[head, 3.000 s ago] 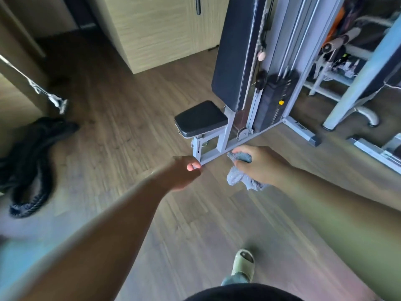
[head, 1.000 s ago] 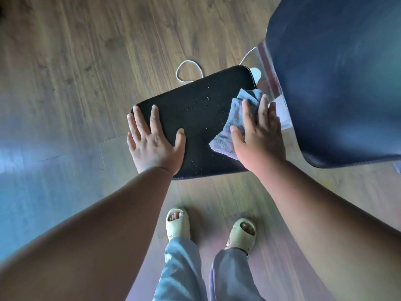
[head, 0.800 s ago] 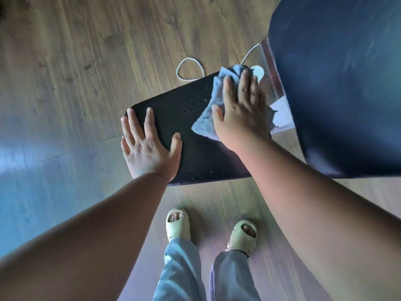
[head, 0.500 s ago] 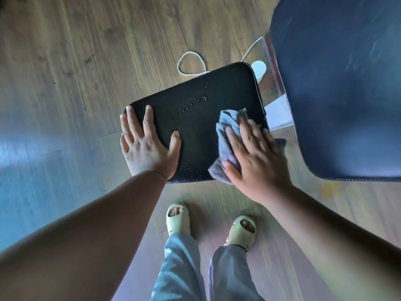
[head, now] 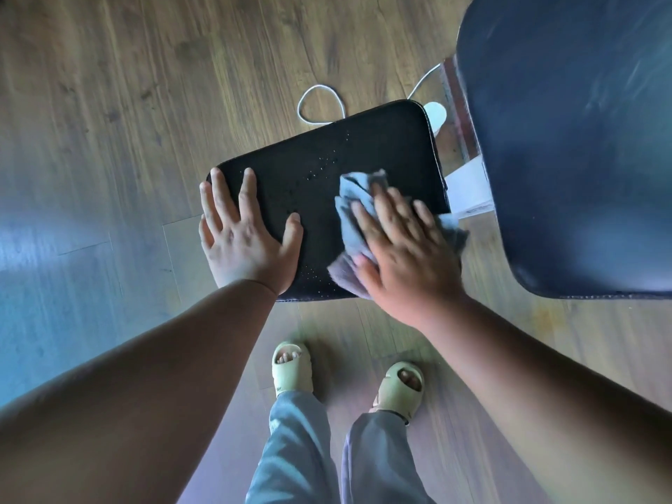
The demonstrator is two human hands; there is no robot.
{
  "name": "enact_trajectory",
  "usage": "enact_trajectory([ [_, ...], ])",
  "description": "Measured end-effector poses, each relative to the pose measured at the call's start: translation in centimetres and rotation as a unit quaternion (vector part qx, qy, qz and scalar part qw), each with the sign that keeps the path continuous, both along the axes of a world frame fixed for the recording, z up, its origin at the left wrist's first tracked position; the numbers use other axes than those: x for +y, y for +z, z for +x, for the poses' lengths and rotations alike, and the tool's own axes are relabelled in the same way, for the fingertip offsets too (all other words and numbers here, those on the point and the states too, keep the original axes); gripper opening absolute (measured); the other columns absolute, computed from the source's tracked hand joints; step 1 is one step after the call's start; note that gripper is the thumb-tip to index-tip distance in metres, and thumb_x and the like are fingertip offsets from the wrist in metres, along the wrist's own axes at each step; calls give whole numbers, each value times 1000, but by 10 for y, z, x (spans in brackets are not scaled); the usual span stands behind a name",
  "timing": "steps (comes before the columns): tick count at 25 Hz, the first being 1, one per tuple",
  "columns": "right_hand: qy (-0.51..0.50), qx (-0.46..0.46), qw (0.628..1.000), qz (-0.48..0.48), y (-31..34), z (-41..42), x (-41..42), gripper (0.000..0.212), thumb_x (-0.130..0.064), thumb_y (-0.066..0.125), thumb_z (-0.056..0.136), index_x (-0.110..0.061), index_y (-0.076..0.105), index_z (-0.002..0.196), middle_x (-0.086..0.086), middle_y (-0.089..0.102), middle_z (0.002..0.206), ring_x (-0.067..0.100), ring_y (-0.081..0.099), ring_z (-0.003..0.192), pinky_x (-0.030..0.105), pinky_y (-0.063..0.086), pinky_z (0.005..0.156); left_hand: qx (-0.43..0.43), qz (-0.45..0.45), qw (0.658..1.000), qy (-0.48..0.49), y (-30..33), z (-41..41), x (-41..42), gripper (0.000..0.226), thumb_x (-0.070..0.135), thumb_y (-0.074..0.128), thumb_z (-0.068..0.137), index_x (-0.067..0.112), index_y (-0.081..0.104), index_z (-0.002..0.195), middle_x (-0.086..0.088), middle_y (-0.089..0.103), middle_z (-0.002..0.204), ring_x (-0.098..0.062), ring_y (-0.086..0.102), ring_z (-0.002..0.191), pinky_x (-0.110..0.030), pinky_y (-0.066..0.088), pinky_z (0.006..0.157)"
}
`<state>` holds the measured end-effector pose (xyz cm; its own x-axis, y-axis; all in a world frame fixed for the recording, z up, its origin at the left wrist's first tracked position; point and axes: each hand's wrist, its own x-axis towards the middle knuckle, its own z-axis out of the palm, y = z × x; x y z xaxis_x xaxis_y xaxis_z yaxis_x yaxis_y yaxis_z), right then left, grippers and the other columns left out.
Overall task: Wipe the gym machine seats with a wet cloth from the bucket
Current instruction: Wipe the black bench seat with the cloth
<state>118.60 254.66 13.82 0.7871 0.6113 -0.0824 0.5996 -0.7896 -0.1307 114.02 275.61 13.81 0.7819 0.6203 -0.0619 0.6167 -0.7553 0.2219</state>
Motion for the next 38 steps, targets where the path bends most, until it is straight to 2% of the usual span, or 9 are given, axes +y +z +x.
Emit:
enact_trajectory([
  [3, -82, -2, 997, -8, -2, 6, -34, 63, -41, 32, 97, -19, 34, 156, 9, 22, 166, 29, 23, 151, 50, 19, 121, -7, -3, 1000, -3, -1, 0, 0, 80, 61, 47, 83, 30, 25, 153, -6, 11, 166, -26, 7, 152, -49, 21, 118],
  [6, -220, 6, 975, 30, -2, 5, 17, 67, -39, 33, 92, -18, 33, 156, 12, 21, 165, 32, 21, 151, 50, 15, 121, -8, -3, 1000, -3, -1, 0, 0, 79, 61, 45, 83, 30, 25, 153, -6, 10, 166, -26, 7, 152, -48, 20, 119],
  [11, 3, -19, 999, 30, -9, -17, -2, 59, -40, 37, 98, -20, 40, 153, 8, 30, 163, 28, 29, 149, 48, 19, 122, -5, -13, 1000, -10, 3, 0, 0, 81, 62, 42, 84, 29, 23, 154, -7, 8, 166, -26, 5, 153, -47, 17, 120],
  [16, -57, -55, 996, 34, -15, -13, -18, 57, -38, 40, 97, -23, 43, 152, 5, 31, 163, 28, 32, 148, 49, 20, 121, -14, -6, 1000, -20, -5, -3, 1, 79, 63, 40, 86, 29, 21, 155, -8, 7, 166, -26, 3, 153, -46, 15, 121],
  [23, -176, 25, 984, 24, -6, 37, 30, 66, -41, 26, 96, -21, 24, 159, 9, 13, 167, 28, 10, 154, 47, 6, 123, -15, -2, 1000, -15, -5, -4, 1, 78, 64, 39, 85, 31, 22, 155, -6, 7, 166, -24, 2, 153, -46, 15, 121],
  [29, 31, 5, 999, 21, -5, 5, 0, 61, -41, 30, 99, -20, 34, 156, 9, 24, 165, 28, 23, 151, 47, 14, 123, -11, -9, 1000, -7, 0, -4, -1, 78, 64, 38, 85, 33, 21, 154, -4, 5, 167, -23, 1, 153, -45, 13, 122],
  [32, 2, 7, 1000, 14, -5, 3, -36, 61, -41, 28, 98, -22, 35, 156, 5, 22, 166, 26, 23, 152, 45, 16, 123, -10, -3, 1000, -7, -2, -6, -3, 77, 65, 36, 87, 33, 20, 155, -4, 4, 167, -23, 0, 153, -45, 13, 122],
  [36, -97, 16, 995, 5, -5, 33, 15, 68, -43, 19, 95, -20, 21, 159, 8, 10, 168, 26, 10, 154, 45, 8, 124, -10, 7, 1000, -18, -4, -5, 0, 77, 66, 34, 88, 31, 19, 156, -7, 3, 167, -25, -1, 153, -45, 12, 122],
  [38, -84, 24, 996, 3, -6, 42, 34, 69, -43, 18, 96, -20, 12, 161, 8, 2, 169, 25, 2, 155, 45, 2, 125, -15, 11, 1000, -23, -5, -6, 1, 78, 66, 33, 89, 31, 17, 156, -8, 2, 167, -25, -2, 153, -46, 12, 121],
])
